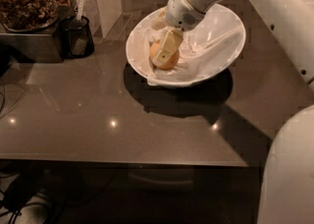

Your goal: Pick orange from white bowl

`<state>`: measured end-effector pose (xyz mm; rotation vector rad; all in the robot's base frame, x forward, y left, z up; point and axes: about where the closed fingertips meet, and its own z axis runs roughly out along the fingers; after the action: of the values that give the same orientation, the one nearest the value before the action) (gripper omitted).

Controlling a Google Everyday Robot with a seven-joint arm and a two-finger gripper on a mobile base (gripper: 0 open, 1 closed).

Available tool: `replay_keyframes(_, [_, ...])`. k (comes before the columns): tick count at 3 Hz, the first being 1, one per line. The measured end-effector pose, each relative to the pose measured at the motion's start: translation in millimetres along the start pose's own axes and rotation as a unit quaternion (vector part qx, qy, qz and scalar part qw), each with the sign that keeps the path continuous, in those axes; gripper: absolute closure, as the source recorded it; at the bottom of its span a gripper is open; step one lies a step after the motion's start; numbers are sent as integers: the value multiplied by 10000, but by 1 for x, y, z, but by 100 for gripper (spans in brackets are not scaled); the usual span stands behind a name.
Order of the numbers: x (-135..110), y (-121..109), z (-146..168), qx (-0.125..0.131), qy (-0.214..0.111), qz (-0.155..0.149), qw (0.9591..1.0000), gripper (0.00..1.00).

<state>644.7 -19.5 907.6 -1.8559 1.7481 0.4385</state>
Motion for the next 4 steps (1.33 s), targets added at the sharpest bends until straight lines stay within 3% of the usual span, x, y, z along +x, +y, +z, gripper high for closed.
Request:
replay_keyframes(2, [0, -9, 20, -198, 67, -130, 9997, 19])
replay_keyframes(4, [45, 6, 20, -422, 571, 86, 9974, 21])
